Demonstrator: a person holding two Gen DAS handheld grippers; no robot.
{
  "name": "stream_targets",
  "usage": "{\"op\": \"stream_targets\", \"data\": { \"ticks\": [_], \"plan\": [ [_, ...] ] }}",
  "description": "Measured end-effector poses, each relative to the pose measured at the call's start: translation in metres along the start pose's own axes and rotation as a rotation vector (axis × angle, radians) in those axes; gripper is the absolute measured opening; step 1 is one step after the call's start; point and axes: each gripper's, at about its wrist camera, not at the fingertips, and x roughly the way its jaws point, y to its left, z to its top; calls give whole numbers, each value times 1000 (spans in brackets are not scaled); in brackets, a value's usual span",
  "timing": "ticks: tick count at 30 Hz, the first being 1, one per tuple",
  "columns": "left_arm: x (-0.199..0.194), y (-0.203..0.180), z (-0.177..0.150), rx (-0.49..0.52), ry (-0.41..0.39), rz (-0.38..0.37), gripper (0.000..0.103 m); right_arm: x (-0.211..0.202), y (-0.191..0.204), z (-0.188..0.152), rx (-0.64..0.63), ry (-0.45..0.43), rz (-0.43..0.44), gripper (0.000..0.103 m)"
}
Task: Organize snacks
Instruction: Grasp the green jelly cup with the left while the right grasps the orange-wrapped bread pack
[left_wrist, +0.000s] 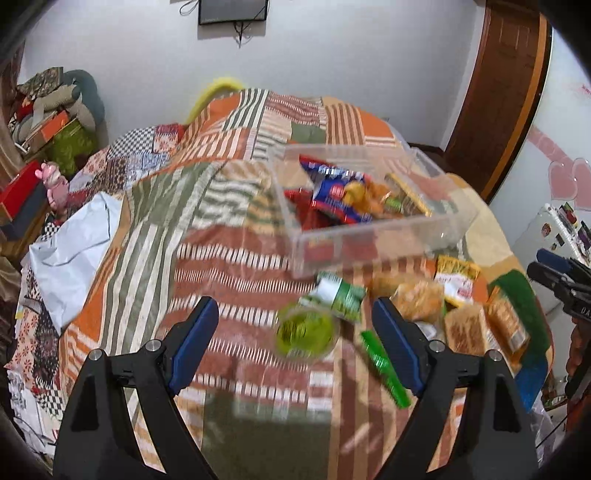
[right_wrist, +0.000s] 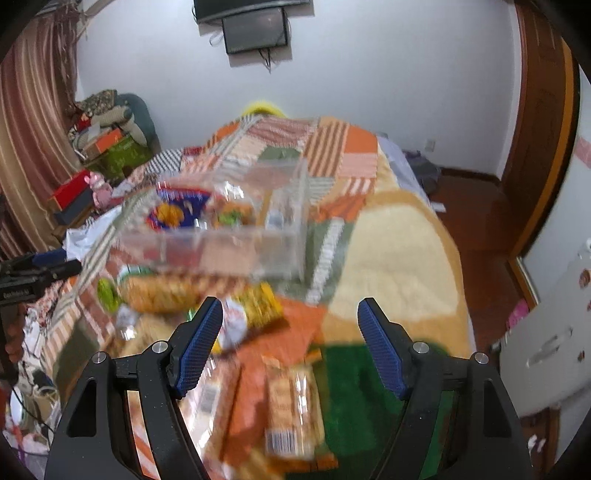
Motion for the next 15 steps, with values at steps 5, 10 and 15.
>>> {"op": "stream_targets", "data": {
  "ticks": [5,10,15],
  "plan": [
    [9,0,-16,1,38,11,86,12,-9,-30,34,85,-8,73],
    [27,-1,-30,-12,92,9,86,23,-15,-54,81,155,22,73],
    [44,-3,-36,-20,121,17,86,30,-11,-67,60,182,20,71]
  ]
}}
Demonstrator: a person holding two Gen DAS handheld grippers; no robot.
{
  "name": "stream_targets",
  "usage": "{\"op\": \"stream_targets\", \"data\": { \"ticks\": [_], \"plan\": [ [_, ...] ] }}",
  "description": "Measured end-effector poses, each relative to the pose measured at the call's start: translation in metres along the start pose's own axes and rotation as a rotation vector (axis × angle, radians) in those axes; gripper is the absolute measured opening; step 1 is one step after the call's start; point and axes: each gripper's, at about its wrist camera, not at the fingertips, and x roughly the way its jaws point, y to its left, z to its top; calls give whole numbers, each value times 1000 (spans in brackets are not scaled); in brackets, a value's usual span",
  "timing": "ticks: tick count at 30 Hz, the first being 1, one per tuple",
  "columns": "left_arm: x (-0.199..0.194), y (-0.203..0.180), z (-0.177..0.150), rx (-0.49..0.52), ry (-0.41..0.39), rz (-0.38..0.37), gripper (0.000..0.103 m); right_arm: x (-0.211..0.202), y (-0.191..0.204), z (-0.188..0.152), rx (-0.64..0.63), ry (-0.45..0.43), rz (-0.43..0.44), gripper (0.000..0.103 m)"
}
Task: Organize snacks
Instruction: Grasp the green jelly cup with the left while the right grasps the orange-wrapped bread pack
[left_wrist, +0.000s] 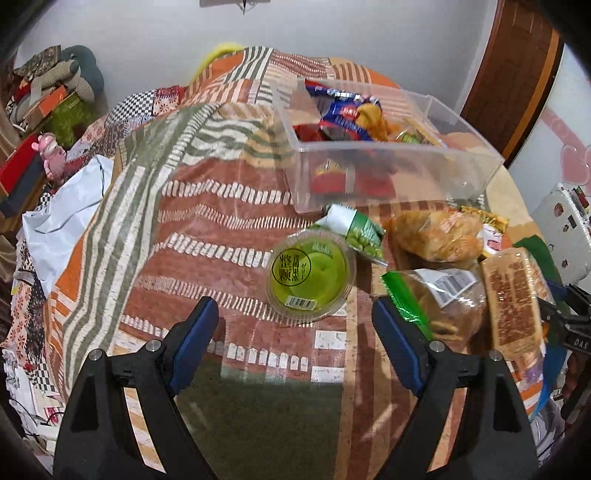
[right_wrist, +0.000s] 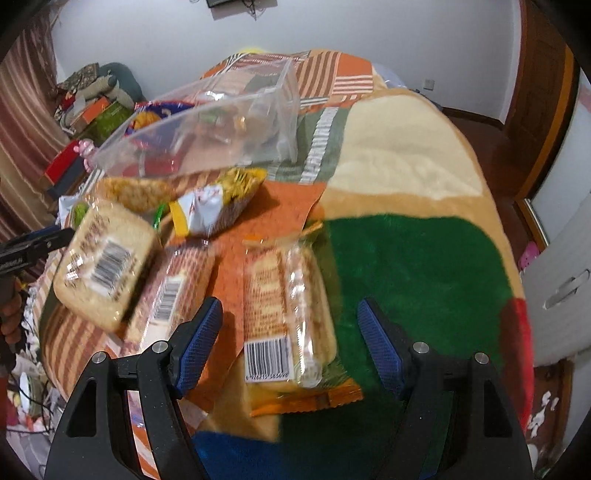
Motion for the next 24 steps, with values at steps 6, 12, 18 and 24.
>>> {"op": "stream_targets", "data": {
  "ticks": [6,12,18,24],
  "plan": [
    [17,-3,5,0,4,27,86,-2,1,-1,-31,-15,-21,40],
    [35,-4,10,-24,13,25,85,-1,-1,1,-22,-29,-7,37],
    [37,-4,12,-9,6,-10,57,-5,-3,7,-4,-49,13,36],
    [26,-4,9,-1,-5,-19,57,-14,-1,15,5,-87,23,36]
  ]
}}
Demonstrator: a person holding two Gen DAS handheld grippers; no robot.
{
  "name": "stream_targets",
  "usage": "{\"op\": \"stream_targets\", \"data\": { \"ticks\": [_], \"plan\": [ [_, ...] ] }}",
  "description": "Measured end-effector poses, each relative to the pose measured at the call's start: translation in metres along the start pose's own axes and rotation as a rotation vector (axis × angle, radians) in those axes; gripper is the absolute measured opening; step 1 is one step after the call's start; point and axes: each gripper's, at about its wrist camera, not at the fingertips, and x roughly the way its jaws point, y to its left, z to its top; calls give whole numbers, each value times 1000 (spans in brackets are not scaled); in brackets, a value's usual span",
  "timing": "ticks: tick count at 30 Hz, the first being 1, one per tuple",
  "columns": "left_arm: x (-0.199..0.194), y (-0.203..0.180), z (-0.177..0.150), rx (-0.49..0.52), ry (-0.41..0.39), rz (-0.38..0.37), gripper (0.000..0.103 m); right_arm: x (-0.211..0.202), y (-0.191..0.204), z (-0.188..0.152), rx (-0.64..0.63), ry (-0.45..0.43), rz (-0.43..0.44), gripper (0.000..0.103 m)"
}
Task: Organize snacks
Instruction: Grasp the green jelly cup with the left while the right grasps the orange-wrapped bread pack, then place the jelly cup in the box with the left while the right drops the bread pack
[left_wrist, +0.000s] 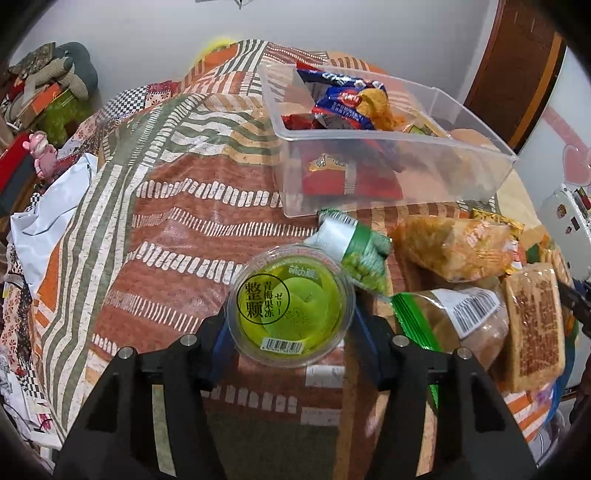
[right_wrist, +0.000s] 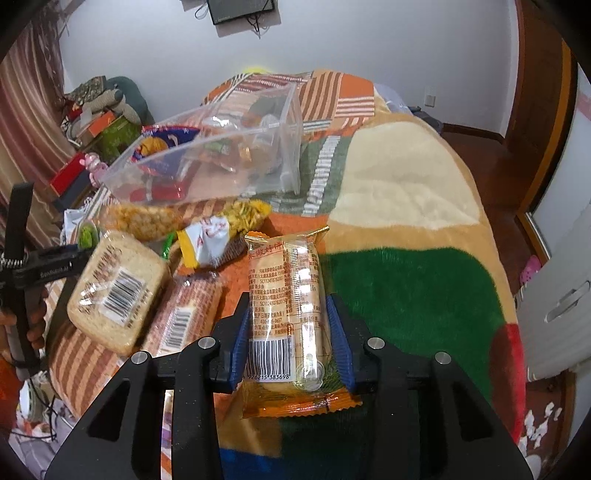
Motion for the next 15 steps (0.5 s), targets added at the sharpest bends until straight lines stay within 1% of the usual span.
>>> {"op": "stream_targets", "data": {
  "ticks": [6,10,15],
  "plan": [
    [-17,5,2,-7,-25,-15,57,-8,3,12,5,-41,10,36],
    [-33,5,6,-1,-64,-9,57,-13,4,21,13,-74,18,36],
    [-54,4,18,-3,-116,-25,56,-19,10,36,5,-123,24,36]
  ]
}}
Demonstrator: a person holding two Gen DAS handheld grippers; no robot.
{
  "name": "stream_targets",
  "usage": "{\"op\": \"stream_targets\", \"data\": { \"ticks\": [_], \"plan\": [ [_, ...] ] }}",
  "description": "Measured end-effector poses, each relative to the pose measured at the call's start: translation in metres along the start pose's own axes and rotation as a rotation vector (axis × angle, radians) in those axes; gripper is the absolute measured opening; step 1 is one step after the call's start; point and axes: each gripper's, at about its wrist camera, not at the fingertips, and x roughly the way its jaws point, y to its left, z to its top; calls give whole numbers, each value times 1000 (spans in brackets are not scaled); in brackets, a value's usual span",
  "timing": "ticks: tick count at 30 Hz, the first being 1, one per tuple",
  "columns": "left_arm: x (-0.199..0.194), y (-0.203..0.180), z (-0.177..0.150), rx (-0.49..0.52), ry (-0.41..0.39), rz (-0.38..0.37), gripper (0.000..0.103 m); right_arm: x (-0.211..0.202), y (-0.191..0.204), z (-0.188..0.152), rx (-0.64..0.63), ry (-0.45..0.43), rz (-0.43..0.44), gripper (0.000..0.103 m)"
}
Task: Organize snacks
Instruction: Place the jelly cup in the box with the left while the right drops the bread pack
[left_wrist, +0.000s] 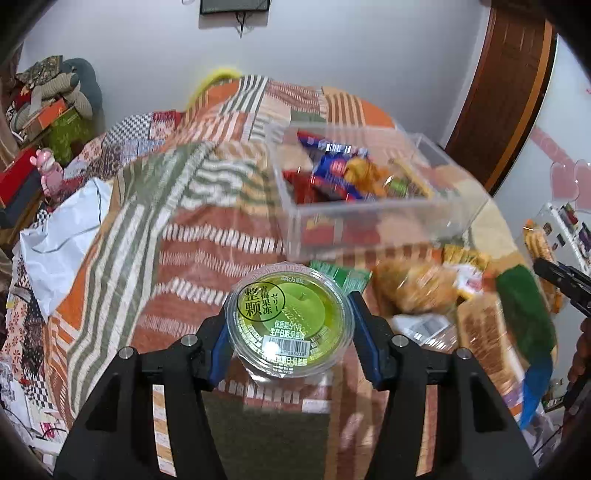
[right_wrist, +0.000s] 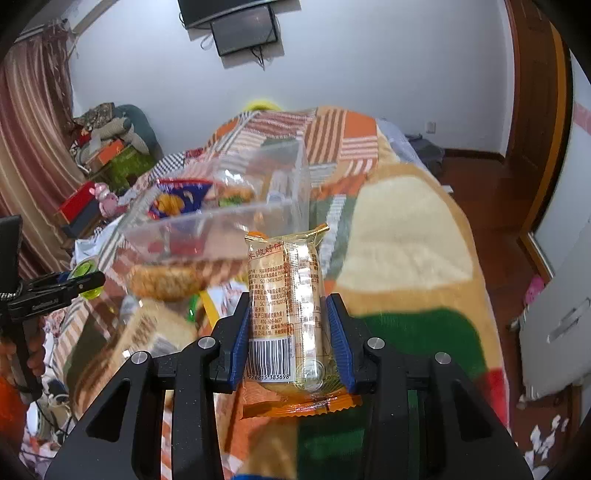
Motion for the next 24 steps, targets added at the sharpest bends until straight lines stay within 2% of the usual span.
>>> {"op": "stream_targets", "data": {
  "ticks": [7,14,24],
  "plan": [
    [-20,-9,32,22,-90,-17,56,-3,13,28,-30,-75,17,36],
    [-22,-15,60,12,-141,-44,57,4,29,51,-47,-123,65,36],
    [15,-20,83,26,-118,-36,57,30,51,78,-50,-158,118,36]
  ]
}}
